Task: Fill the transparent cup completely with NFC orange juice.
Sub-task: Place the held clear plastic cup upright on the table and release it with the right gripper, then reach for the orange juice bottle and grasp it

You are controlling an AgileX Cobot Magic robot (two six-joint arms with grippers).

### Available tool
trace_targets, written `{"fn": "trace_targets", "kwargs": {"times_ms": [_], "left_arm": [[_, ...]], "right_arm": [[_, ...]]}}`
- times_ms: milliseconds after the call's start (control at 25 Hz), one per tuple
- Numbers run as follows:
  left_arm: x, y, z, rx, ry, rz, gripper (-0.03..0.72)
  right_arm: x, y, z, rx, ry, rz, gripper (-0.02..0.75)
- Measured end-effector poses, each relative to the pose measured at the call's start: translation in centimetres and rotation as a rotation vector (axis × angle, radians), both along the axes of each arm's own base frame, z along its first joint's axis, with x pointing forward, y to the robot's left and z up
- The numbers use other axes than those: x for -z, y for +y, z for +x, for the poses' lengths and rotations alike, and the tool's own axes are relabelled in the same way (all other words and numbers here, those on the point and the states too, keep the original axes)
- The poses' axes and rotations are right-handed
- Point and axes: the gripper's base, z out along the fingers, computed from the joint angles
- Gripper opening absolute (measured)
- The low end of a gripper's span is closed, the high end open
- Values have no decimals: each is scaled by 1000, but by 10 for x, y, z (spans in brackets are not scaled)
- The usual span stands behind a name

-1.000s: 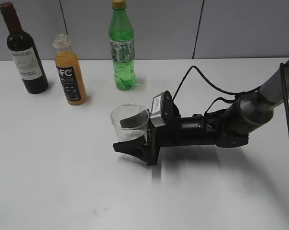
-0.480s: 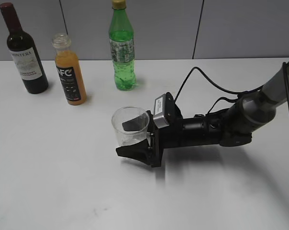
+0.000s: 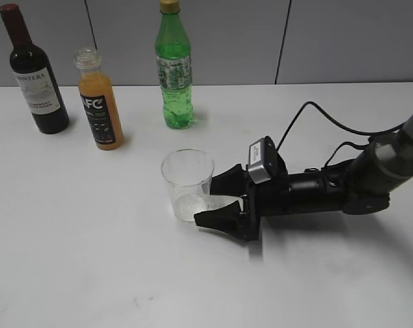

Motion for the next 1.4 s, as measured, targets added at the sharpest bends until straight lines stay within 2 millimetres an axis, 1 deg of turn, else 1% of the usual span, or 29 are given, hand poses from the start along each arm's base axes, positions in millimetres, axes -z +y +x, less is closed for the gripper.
{"fn": "trace_targets", "kwargs": {"times_ms": [200,320,440,640,720,840,920,1040,1200,1280,1400], "left_arm": [[0,0,0,0,0,0,421],[0,0,0,0,0,0,421],[0,0,0,0,0,0,421],[0,0,0,0,0,0,421],[0,0,0,0,0,0,421],[0,0,0,0,0,0,421],[0,0,0,0,0,0,421],[0,0,0,0,0,0,421],[0,0,0,0,0,0,421],[0,0,0,0,0,0,421],[0,0,0,0,0,0,421]], "right_arm": [[-3,-30,-3,84,11,-2,650],[-14,-44,2,131,-12,-12,649],[-40,-57,13,189,-83,9,645],[-83,-77,31,357,-141,79,638],[-96,-82,36,429,-158,99,636],[-108,-90,46,577,-127,102,631],[-115,-95,54,674,-94,80,629],[-124,-105,69,794,-55,-8,623],[-133,-120,89,1002,92,-118,616],[-139,-129,96,1111,149,-171,610],[-158,-141,104,1231,151,-234,602]]}}
